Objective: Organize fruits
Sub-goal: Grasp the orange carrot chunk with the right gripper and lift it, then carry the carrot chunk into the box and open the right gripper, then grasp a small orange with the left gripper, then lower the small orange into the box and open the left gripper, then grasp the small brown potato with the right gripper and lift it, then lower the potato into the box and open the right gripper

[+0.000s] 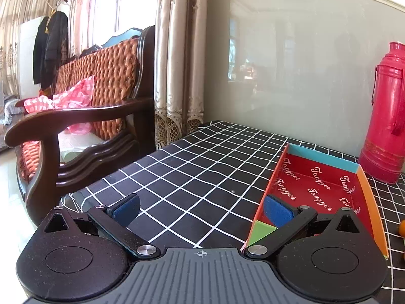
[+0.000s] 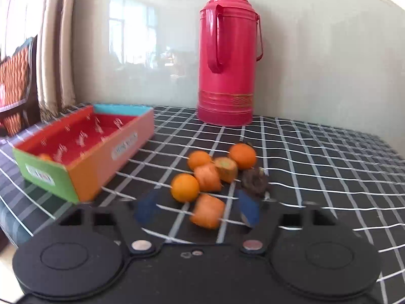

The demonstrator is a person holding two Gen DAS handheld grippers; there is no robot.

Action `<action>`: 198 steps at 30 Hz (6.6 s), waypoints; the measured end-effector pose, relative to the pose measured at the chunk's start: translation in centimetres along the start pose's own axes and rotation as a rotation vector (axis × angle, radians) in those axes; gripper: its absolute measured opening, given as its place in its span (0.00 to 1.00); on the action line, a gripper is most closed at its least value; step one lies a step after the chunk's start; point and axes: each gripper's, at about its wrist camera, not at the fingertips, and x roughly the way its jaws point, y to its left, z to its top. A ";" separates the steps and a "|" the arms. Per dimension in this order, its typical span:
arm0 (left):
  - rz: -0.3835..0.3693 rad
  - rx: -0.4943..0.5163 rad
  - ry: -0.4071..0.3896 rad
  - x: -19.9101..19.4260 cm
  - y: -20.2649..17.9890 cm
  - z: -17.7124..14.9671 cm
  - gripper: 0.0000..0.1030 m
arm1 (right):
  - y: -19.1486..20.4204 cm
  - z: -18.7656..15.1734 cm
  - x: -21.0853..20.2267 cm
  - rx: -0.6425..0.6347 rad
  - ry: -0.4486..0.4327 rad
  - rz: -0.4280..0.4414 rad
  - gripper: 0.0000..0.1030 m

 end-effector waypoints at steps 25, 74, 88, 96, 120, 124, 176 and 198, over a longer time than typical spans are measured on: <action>0.013 -0.027 0.001 -0.1 0.0 -0.1 1.00 | 5.5 4.7 0.2 0.033 -0.094 0.304 0.20; -0.620 0.482 0.098 -3.2 -24.6 -6.9 0.70 | -12.3 -1.3 -5.4 0.334 -0.182 -0.384 0.94; -0.627 0.484 0.080 -3.7 -24.7 -7.1 0.31 | -12.1 -1.2 -5.0 0.343 -0.157 -0.345 0.94; -0.540 0.404 -0.038 -4.3 -21.8 -5.1 0.31 | -11.1 -0.7 -4.8 0.316 -0.155 -0.312 0.94; -0.176 0.128 0.125 2.0 -12.0 -1.4 0.31 | -5.9 0.4 -3.0 0.181 -0.124 -0.194 0.94; -0.141 0.132 0.126 2.1 -11.9 -1.4 0.31 | -5.5 0.4 -2.7 0.173 -0.110 -0.173 0.94; 0.051 -0.031 0.005 -0.3 3.2 -0.4 1.00 | 5.0 4.2 0.7 0.092 -0.121 0.260 0.15; 0.113 -0.064 0.015 -0.1 7.5 -0.9 1.00 | 11.0 4.3 2.1 0.035 -0.051 0.340 0.26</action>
